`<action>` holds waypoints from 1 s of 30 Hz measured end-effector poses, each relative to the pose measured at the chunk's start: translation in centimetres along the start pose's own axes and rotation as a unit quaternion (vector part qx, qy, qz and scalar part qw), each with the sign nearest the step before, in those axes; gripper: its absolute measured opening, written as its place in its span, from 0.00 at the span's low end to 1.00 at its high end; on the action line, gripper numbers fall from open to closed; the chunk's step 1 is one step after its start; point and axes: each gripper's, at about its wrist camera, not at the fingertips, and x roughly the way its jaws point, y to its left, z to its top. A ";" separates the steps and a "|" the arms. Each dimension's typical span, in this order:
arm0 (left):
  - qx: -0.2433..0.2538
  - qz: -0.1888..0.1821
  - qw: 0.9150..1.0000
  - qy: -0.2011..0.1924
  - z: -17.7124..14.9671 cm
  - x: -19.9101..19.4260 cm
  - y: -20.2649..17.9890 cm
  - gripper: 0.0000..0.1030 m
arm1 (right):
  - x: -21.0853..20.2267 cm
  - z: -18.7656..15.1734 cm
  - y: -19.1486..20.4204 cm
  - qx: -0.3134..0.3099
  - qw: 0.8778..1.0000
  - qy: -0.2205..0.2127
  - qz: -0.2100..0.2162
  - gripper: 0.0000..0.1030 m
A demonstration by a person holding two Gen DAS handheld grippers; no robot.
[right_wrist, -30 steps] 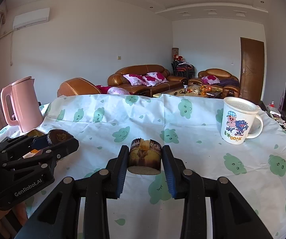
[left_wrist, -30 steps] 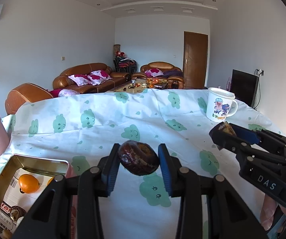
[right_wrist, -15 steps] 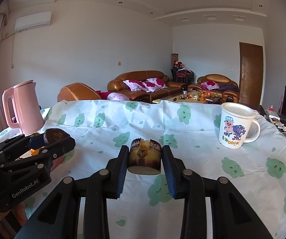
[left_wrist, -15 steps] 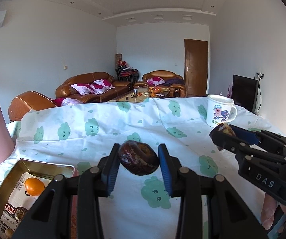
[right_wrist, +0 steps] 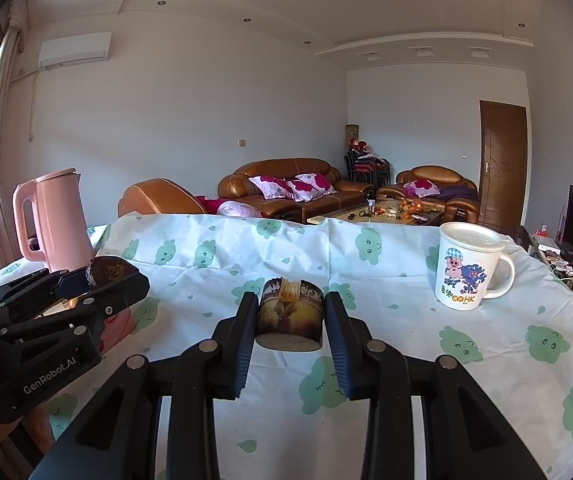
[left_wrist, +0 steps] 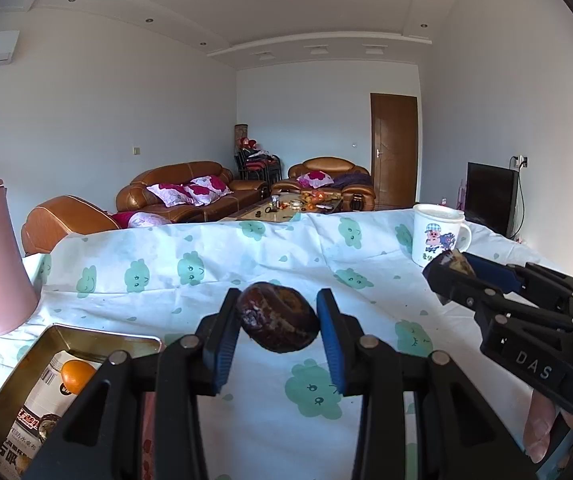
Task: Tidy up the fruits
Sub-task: 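Carry the cake with the right tool while the left tool carries the date toward the tin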
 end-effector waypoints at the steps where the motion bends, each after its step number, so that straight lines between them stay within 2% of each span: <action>1: 0.000 -0.001 1.000 0.000 0.0 0.0 0.0 0.39 | -0.1 0.0 0.1 -0.002 1.000 -0.001 -0.001 0.35; 15: -0.010 -0.008 1.000 0.000 -0.3 -1.0 0.7 0.39 | -0.1 -0.3 1.8 -0.015 1.000 0.021 0.006 0.35; 25: -0.021 -0.009 1.000 0.005 -1.3 -3.4 2.8 0.39 | 0.4 -0.4 5.3 -0.013 0.997 0.040 0.060 0.35; 30: -0.037 0.006 0.999 0.014 -1.8 -4.8 5.1 0.39 | 0.5 0.3 8.0 -0.029 0.995 0.040 0.083 0.35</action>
